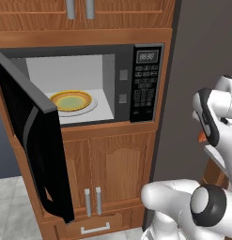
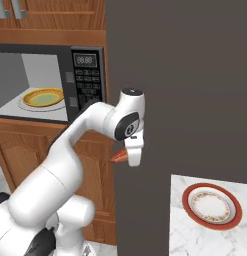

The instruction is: Pick the sweet potato from the counter and place it in the microwave. Then turn on the microwave.

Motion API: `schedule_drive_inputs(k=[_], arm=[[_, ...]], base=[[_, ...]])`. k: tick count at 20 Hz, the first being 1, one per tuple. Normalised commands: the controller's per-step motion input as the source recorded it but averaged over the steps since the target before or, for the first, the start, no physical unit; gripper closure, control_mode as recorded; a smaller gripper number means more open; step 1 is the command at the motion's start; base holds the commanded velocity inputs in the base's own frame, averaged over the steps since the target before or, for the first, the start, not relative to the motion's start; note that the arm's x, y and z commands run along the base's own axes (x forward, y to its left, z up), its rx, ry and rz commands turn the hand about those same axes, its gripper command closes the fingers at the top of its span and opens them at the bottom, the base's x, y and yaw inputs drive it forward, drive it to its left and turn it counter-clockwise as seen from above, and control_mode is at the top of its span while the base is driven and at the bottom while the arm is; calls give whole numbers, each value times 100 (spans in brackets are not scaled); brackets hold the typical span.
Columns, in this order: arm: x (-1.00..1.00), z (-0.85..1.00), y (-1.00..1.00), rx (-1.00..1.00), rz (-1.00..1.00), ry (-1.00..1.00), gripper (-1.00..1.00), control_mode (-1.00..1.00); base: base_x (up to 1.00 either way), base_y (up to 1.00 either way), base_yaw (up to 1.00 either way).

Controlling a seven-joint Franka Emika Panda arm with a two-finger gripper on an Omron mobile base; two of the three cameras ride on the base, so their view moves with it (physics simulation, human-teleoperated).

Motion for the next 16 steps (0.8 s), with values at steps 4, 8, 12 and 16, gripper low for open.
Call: schedule_drive_inputs(k=[4,8,12,16], arm=[[6,0,98,3,52,4,100,-100],[8,0,100,0,48,1,100,-100],[0,0,100,0,44,0,100,-100],[0,0,100,0,39,0,100,-100]], base=[[0,0,0],[0,0,0],[0,0,0],[0,0,0]])
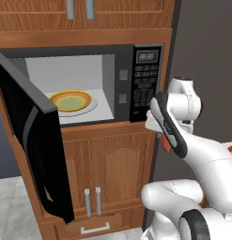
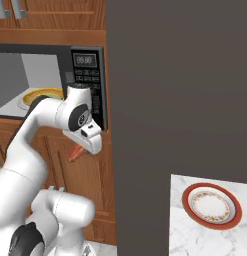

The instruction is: Pick the sweet potato from the counter and place it in the microwave. Then turn on the microwave.

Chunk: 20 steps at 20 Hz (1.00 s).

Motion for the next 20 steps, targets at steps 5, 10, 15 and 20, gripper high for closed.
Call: schedule_drive_inputs(k=[5,10,15,20], arm=[[0,0,100,0,35,-1,100,-100],[1,1,98,0,30,-2,100,-100],[6,7,91,-1,27,-7,100,-100],[16,18,71,0,22,-13,100,-100]], base=[[0,0,0],[0,0,0],[0,0,0],[0,0,0]])
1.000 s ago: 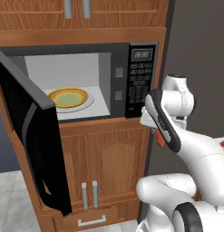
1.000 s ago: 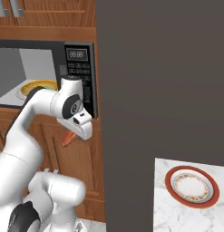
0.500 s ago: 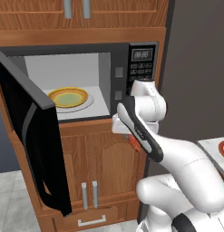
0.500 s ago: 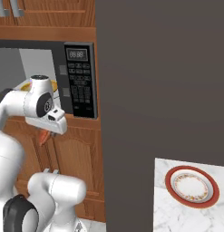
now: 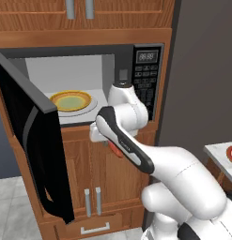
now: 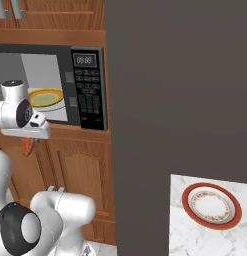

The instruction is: Pick the sweet potato from the counter and place it in the microwave. Then turn on the microwave.

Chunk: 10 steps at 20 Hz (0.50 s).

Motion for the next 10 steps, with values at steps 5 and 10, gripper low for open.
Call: schedule_drive_inputs(k=[5,10], arm=[[33,25,48,0,16,-19,100,-100],[43,12,32,0,11,-25,100,-100]], base=[[0,0,0],[0,0,0]])
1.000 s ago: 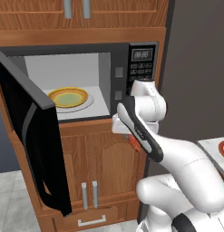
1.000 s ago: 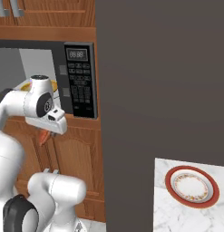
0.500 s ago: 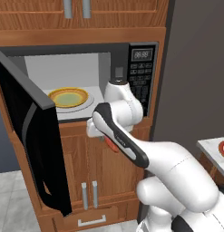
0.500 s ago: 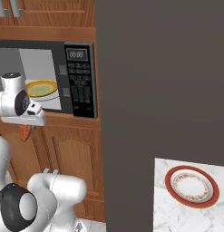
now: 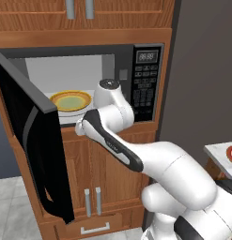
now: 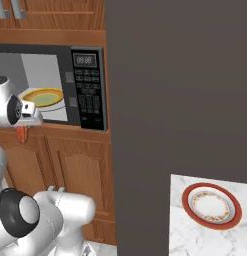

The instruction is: Pick the sweet potato from the counter and place it in the microwave. Then turn on the microwave.

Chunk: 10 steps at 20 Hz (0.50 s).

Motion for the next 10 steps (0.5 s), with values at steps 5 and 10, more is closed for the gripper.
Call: schedule_drive_inputs(k=[5,10], arm=[[50,5,24,0,5,-29,100,-100],[59,16,24,0,2,-24,100,-100]], base=[[0,0,0],[0,0,0]])
